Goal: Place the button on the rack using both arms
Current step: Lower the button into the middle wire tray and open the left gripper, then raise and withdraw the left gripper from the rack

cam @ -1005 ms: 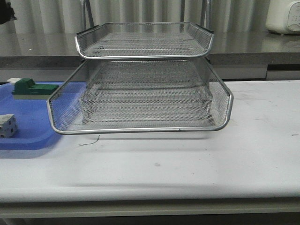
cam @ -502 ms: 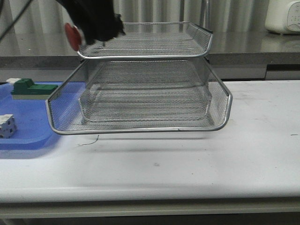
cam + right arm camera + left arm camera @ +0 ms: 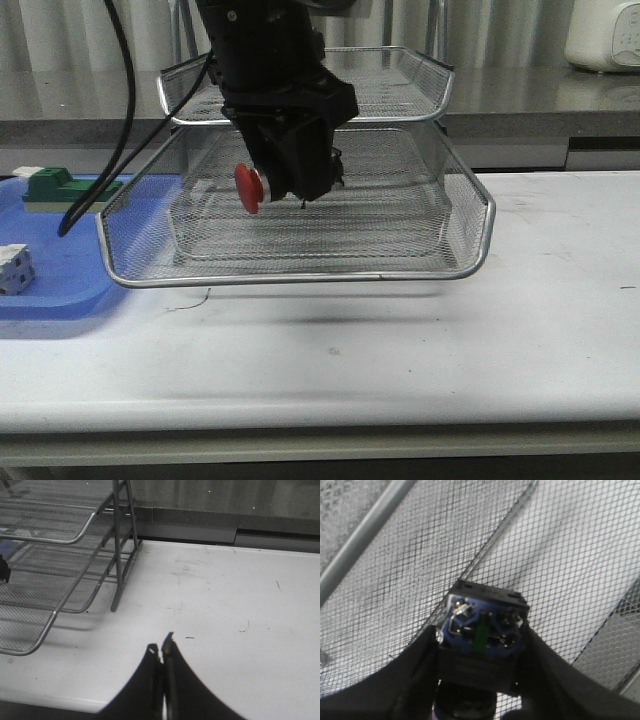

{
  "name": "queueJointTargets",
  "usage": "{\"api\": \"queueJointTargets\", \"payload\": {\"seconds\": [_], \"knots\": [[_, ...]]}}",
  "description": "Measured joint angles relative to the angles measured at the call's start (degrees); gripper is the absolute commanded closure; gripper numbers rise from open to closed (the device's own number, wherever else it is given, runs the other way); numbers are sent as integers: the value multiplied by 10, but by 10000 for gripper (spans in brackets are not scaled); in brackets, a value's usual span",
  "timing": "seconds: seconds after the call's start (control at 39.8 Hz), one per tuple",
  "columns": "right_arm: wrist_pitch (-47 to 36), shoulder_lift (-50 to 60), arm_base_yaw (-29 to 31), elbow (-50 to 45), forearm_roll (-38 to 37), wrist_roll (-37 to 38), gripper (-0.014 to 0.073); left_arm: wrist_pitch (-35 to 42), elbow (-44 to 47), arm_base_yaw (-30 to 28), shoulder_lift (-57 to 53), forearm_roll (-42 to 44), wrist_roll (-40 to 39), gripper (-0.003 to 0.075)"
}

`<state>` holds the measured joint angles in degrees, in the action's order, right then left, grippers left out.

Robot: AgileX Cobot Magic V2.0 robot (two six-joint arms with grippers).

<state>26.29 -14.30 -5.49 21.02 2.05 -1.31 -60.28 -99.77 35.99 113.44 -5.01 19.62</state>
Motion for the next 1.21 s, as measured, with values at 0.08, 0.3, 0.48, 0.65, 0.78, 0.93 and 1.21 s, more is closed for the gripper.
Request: {"api": "queueJointTargets", "payload": {"seconds": [0.08, 0.3, 0.48, 0.65, 0.78, 0.93, 1.21], "knots": [[0, 0, 0, 0, 0, 0, 653, 2, 0, 0, 4, 2, 0, 486], [0, 0, 0, 0, 0, 0, 653, 5, 0, 0, 20, 2, 0, 321], [0, 0, 0, 0, 0, 0, 653, 5, -2, 0, 21, 2, 0, 245], [0, 0, 0, 0, 0, 0, 653, -37, -32, 0, 21, 2, 0, 246], [0, 0, 0, 0, 0, 0, 653, -84, -63, 0, 21, 2, 0, 247], [0, 0, 0, 0, 0, 0, 653, -99, -82, 0, 13, 2, -1, 248], [0, 0, 0, 0, 0, 0, 653, -108, -83, 0, -19, 4, -3, 453]]}}
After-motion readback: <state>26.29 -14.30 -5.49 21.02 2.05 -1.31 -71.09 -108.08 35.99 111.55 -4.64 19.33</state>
